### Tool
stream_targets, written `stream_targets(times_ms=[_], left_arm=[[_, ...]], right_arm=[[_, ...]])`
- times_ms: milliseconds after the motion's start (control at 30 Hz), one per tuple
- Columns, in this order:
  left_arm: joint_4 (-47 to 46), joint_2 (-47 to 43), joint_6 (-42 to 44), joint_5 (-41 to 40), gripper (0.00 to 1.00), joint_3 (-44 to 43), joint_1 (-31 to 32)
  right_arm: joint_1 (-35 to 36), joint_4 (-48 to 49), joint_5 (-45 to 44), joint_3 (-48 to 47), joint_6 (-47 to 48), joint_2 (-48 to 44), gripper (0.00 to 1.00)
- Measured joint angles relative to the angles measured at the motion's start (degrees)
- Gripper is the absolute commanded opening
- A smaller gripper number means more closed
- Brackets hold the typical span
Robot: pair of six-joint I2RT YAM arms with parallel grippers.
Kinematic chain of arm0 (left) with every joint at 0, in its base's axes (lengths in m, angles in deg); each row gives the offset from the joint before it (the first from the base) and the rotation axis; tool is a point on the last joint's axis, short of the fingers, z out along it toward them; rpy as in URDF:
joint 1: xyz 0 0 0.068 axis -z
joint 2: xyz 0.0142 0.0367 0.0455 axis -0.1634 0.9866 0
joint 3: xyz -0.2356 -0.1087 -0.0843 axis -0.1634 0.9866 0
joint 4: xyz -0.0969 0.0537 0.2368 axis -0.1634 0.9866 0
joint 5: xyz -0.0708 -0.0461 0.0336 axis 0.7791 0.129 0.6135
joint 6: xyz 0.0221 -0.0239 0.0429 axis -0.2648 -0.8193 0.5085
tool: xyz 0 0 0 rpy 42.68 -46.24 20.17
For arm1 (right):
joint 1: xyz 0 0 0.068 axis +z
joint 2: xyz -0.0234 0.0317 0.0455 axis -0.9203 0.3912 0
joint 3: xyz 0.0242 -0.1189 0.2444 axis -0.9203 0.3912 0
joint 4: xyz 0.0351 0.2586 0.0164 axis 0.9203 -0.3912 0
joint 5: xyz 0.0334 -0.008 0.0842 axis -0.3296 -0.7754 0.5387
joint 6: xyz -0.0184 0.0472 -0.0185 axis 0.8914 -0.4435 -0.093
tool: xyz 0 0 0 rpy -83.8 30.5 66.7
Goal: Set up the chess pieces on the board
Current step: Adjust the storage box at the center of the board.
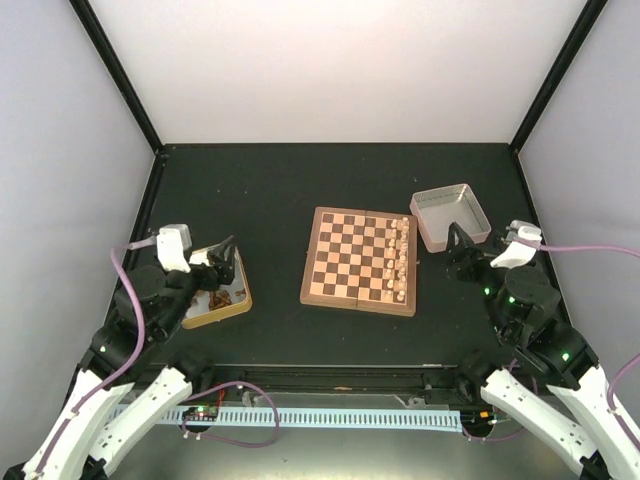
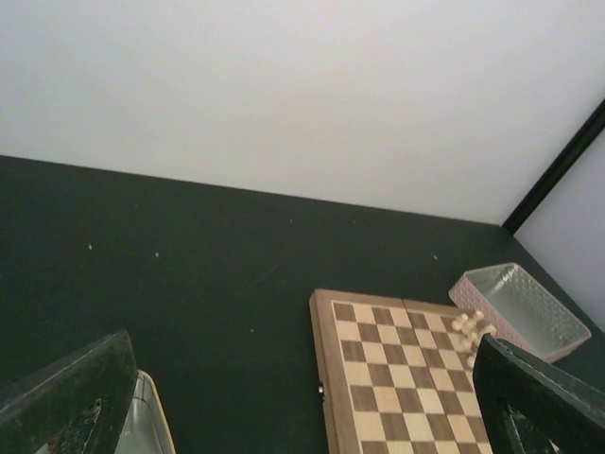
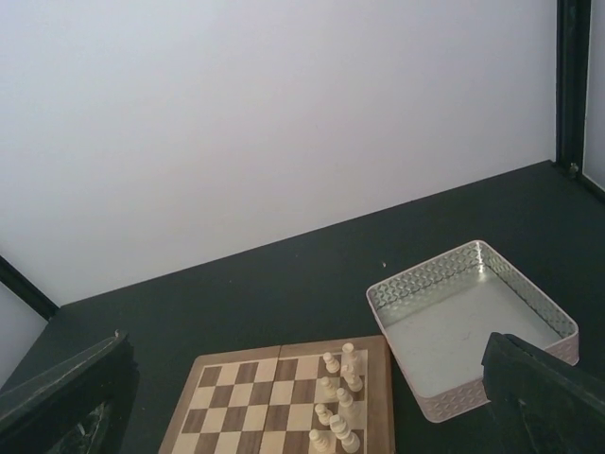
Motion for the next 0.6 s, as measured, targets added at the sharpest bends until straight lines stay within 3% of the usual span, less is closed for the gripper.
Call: stream_targets(times_ms=[300,600], left_arm=[[-0.72,4.22,-0.72,3.78,0.99,8.57,0.00],[2.69,17.73,-10.78,4.92,0.97,11.50,-2.95]], right_arm=[[0.00,-0.04,3.04,0.07,-1.01,4.42,1.00],[0.00,1.18,7.76,1.68,-1.57,11.39,1.00]])
